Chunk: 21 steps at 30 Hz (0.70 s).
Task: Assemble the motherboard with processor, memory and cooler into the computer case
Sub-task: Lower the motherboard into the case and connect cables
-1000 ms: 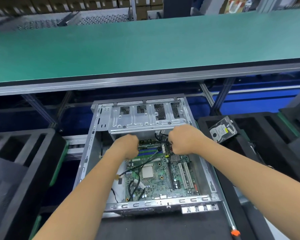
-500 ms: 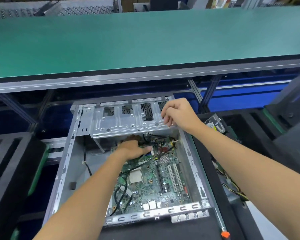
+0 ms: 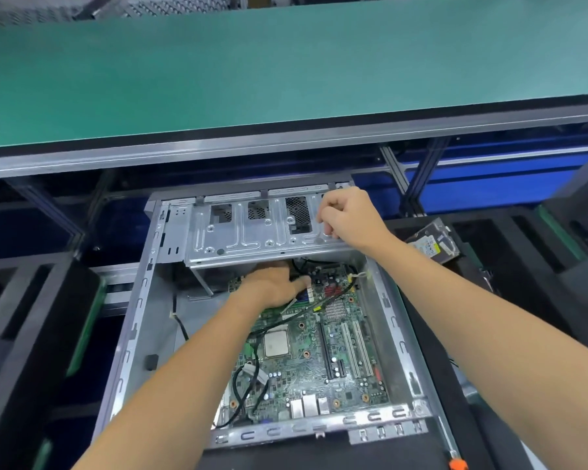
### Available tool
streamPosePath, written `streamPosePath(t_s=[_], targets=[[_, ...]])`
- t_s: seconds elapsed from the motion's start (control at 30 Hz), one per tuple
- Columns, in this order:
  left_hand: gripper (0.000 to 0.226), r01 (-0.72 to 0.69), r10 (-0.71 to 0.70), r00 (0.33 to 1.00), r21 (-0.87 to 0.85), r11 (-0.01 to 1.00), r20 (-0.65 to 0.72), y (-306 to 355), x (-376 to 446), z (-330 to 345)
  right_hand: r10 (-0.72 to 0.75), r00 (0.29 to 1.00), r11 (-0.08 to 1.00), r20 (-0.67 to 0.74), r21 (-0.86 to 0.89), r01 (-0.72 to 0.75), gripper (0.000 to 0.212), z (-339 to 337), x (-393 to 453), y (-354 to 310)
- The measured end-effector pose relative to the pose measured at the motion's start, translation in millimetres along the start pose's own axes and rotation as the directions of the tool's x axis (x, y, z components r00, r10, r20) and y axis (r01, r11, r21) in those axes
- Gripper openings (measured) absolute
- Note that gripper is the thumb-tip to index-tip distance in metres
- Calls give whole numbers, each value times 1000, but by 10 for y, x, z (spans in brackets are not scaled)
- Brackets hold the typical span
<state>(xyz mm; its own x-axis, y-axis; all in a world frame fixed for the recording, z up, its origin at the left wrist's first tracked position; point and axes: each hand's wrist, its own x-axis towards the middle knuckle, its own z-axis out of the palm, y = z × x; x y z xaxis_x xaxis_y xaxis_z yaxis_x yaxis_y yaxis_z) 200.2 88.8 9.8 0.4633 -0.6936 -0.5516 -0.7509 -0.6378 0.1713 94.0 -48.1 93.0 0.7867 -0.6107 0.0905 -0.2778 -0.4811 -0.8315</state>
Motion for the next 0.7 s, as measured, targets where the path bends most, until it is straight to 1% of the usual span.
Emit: streamPosePath(t_s=[0.07, 0.1, 0.13, 0.2, 0.23, 0.27, 0.3, 0.37, 0.43, 0.5, 0.53, 0.57, 0.63, 0.67, 0.7], targets=[[39, -15, 26, 982, 59, 998, -189, 73, -46, 33, 1, 1000, 1000, 20, -12, 0, 19, 22, 4, -11], [33, -62, 71, 964, 44, 997, -255, 120, -72, 44, -3, 1000, 1000, 26, -17, 3, 19, 25, 6, -11], [34, -148, 143, 946, 6, 989, -290, 173, -95, 55, -9, 1000, 1000, 30, -24, 10, 19, 30, 10, -10], [37, -352, 327, 897, -33, 935, -298, 319, -131, 58, -23, 999, 999, 31, -31, 24, 19, 36, 11, -8], [37, -423, 398, 872, -28, 906, -286, 411, -140, 52, -28, 999, 999, 29, -31, 29, 19, 36, 13, -7], [37, -457, 436, 860, -23, 889, -264, 502, -134, 56, -31, 999, 999, 28, -33, 32, 20, 36, 16, -8], [37, -463, 448, 862, -10, 886, -236, 589, -108, 74, -33, 999, 999, 26, -40, 34, 20, 34, 14, -10], [36, -436, 438, 871, 61, 898, -221, 730, -57, 118, -33, 999, 998, 22, -54, 34, 20, 28, 16, -8], [32, -397, 415, 871, 120, 910, -262, 803, -28, 167, -41, 999, 996, 24, -75, 43, 21, 27, 14, -8], [27, -352, 364, 877, 96, 931, -315, 825, -13, 198, -48, 999, 994, 23, -96, 51, 21, 28, 17, 1], [26, -332, 321, 885, 26, 943, -338, 836, -23, 195, -47, 999, 994, 21, -101, 49, 21, 28, 20, 5], [25, -301, 248, 902, -103, 948, -352, 840, -31, 177, -44, 999, 993, 19, -105, 46, 21, 29, 23, 8], [21, -189, 71, 939, -331, 925, -338, 836, -28, 87, -46, 999, 992, 17, -114, 47, 22, 35, 28, 12], [21, -140, 27, 955, -365, 921, -296, 817, -38, 34, -49, 999, 991, 17, -123, 50, 22, 39, 28, 11], [24, -107, 13, 966, -353, 929, -259, 790, -42, 0, -50, 999, 990, 15, -130, 52, 22, 43, 26, 9]])
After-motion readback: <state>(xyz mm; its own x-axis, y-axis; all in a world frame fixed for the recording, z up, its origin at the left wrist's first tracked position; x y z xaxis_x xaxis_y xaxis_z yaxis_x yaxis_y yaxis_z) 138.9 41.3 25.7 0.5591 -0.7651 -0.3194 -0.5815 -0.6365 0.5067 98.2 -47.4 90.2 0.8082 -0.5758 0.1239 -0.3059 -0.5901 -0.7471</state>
